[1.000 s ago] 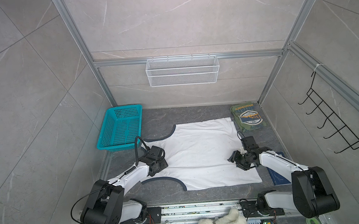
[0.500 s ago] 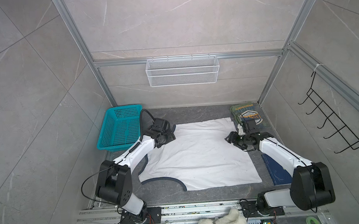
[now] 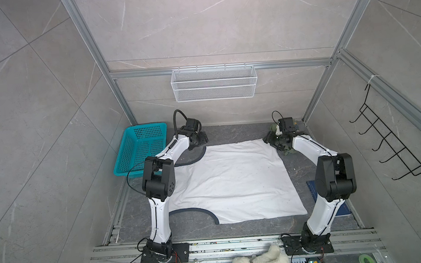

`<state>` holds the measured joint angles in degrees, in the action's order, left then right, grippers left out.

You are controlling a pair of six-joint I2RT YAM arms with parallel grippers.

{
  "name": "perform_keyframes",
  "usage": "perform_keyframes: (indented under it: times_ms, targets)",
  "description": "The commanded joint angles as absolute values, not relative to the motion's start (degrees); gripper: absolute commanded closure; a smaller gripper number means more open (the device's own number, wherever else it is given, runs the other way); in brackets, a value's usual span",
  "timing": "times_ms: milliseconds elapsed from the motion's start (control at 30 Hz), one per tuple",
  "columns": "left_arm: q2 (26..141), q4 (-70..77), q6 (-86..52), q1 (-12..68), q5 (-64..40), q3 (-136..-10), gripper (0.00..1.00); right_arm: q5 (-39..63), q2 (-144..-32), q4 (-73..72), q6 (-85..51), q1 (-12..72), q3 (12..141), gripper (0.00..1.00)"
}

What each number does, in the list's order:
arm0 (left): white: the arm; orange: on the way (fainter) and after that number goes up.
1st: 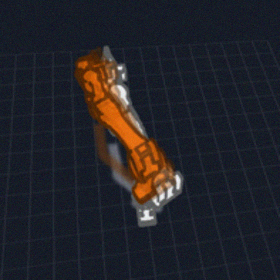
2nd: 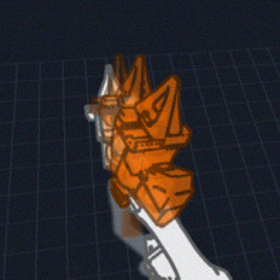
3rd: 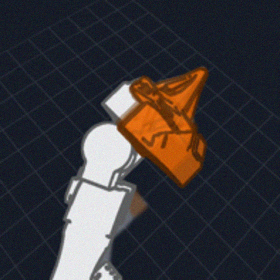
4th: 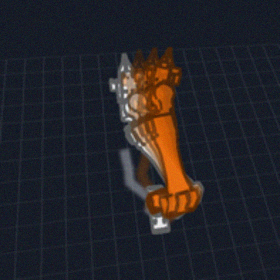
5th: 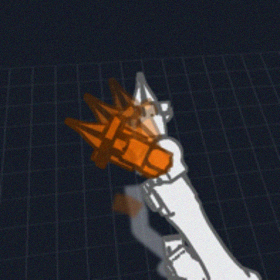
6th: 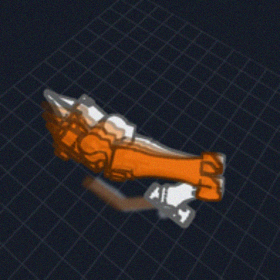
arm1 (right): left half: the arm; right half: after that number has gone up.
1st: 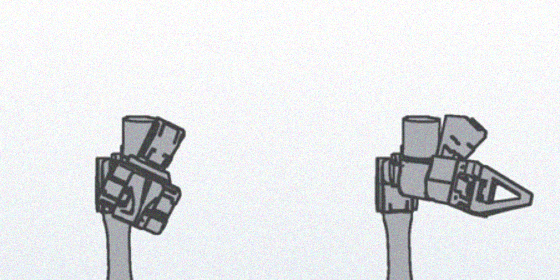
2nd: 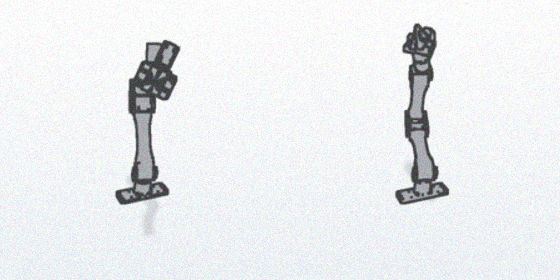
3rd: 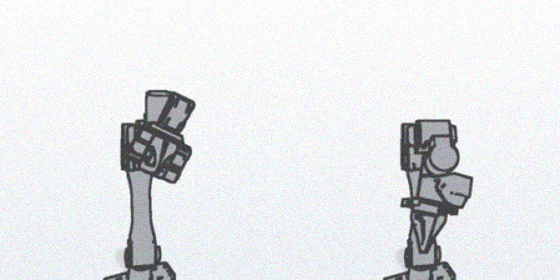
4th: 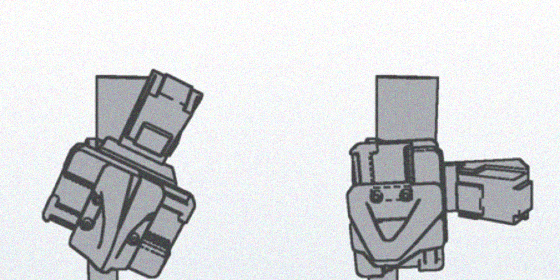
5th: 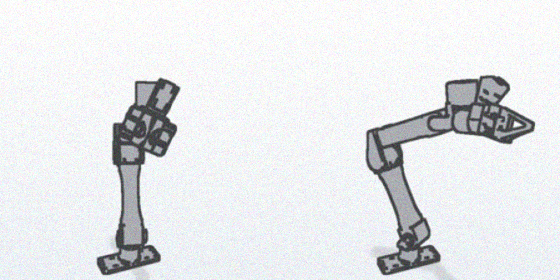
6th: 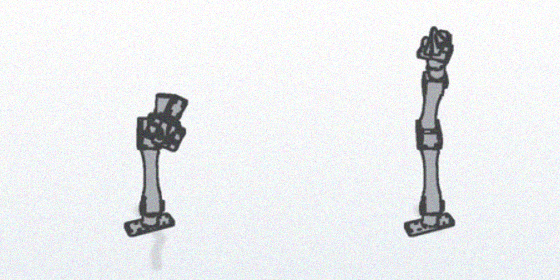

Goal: Fold and stack tank tops
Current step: Fold the tank top at the center of the table.

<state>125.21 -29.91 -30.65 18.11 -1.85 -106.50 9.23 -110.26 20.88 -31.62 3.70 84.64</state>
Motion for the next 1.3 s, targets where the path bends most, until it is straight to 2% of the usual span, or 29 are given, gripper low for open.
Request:
perform_keyframes:
  times_ms: [0, 367, 600, 1167, 1267]
  targets:
    - [130.0, -33.6, -27.6, 18.4, -4.8, -113.0, 0.25, 7.7, -115.0, 24.4, -30.0, 2.8, 90.2, 0.38]
    - [139.8, -35.8, -26.1, 18.5, -6.3, -121.1, 0.35, 8.0, -123.1, 25.5, -28.8, 1.4, 97.9, 0.38]
    - [141.1, -35.8, -26.0, 18.9, -7.3, -120.9, 0.49, 7.1, -125.9, 26.3, -28.3, 1.1, 100.0, 0.38]
    - [141.5, -34.2, -27.8, 19.0, -6.3, -120.4, 0.94, 5.7, -132.0, 29.5, -28.0, 0.3, 105.9, 0.38]
    - [139.6, -33.3, -27.8, 18.6, -4.5, -117.8, 0.99, 4.9, -133.8, 31.1, -27.3, 0.2, 108.3, 0.38]
